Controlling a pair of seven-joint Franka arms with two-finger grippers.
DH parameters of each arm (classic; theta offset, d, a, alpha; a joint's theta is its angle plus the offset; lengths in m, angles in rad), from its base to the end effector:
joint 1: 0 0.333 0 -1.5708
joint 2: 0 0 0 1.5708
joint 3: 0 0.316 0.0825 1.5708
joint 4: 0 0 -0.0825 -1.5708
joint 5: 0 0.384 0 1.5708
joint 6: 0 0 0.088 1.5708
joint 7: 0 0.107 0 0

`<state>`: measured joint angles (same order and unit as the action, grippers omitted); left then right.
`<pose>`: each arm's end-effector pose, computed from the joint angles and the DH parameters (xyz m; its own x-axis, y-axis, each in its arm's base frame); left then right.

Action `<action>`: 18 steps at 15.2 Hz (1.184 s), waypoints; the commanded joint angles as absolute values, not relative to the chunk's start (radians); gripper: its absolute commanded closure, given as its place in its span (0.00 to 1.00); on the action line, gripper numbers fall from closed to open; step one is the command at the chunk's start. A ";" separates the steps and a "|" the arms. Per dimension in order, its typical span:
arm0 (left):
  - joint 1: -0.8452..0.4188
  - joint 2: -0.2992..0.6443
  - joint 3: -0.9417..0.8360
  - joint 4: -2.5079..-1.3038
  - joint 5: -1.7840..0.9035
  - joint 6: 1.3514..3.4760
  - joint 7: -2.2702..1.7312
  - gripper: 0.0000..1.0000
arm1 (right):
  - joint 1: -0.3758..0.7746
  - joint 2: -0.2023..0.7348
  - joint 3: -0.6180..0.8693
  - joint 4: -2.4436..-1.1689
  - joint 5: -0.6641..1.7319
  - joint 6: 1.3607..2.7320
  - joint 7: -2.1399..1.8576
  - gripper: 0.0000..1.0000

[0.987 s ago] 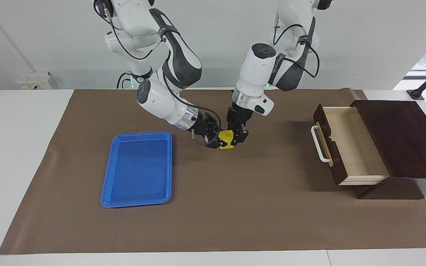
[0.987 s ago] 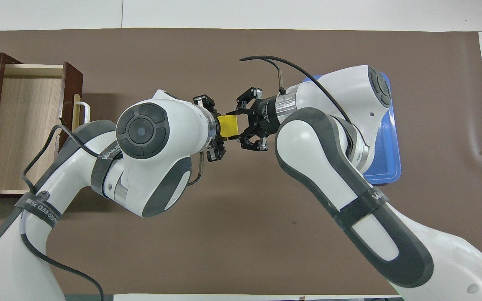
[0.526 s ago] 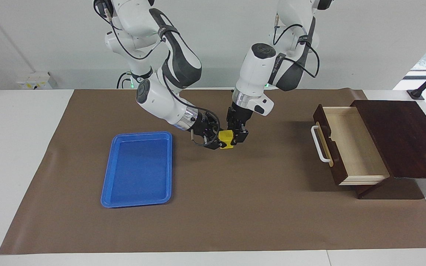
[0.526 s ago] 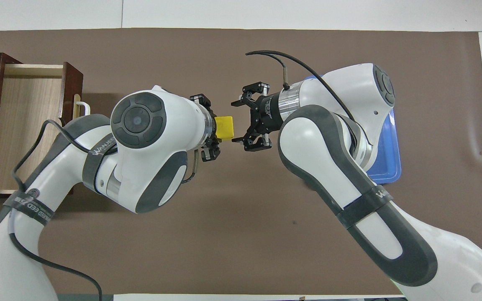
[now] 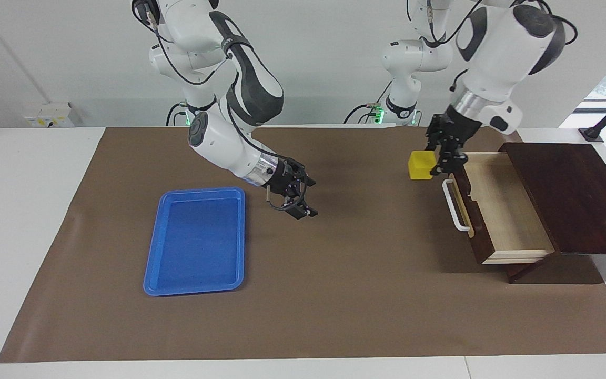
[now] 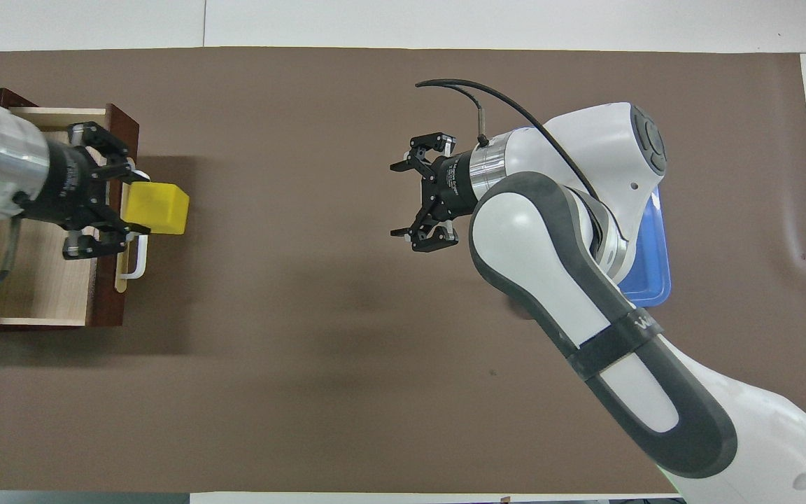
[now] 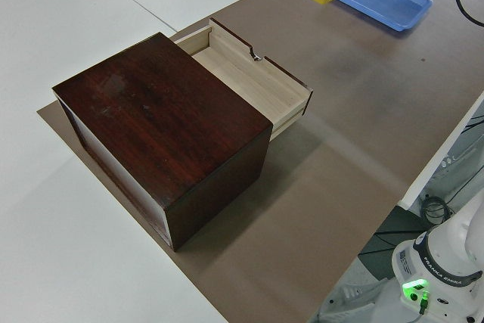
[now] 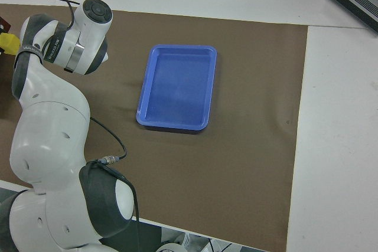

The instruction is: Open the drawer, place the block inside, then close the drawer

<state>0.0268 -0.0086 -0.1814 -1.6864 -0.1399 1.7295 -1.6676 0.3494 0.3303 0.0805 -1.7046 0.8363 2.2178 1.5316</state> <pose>0.5552 -0.0999 0.5892 0.0414 0.9891 -0.1413 0.9987 -0.0366 0.0366 0.6027 0.2968 0.4286 0.0066 -0.7323 -0.6810 -0.9998 0.0096 -0.0200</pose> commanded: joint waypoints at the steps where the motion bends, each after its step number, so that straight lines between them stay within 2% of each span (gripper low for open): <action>1: 0.165 -0.024 -0.193 -1.730 -0.161 1.739 -1.488 1.00 | 0.334 0.328 0.081 -1.697 0.854 2.195 1.546 0.00; 5: 0.264 -0.029 -0.192 -1.836 -0.160 1.859 -1.430 1.00 | 0.253 0.321 0.081 -1.675 0.842 2.111 1.542 0.00; 11: 0.333 -0.018 -0.192 -1.943 -0.158 1.931 -1.391 1.00 | 0.080 0.304 0.080 -1.571 0.639 1.811 1.373 0.00; 13: 0.339 -0.038 -0.192 -2.037 -0.158 2.009 -1.381 1.00 | 0.026 0.279 0.081 -1.559 0.566 1.722 1.252 0.00; 14: 0.339 -0.049 -0.192 -2.060 -0.158 2.029 -1.367 0.87 | 0.003 0.270 0.081 -1.546 0.531 1.671 1.174 0.00; 15: 0.336 -0.051 -0.192 -2.065 -0.158 2.028 -1.347 0.28 | -0.014 0.259 0.081 -1.537 0.493 1.628 1.088 0.00; 16: 0.330 -0.048 -0.190 -2.054 -0.156 2.023 -1.341 0.00 | -0.034 0.247 0.081 -1.536 0.451 1.597 1.015 0.00; 18: 0.318 -0.034 -0.196 -1.992 -0.124 1.999 -1.351 0.00 | -0.058 0.207 0.083 -1.539 0.347 1.542 0.802 0.00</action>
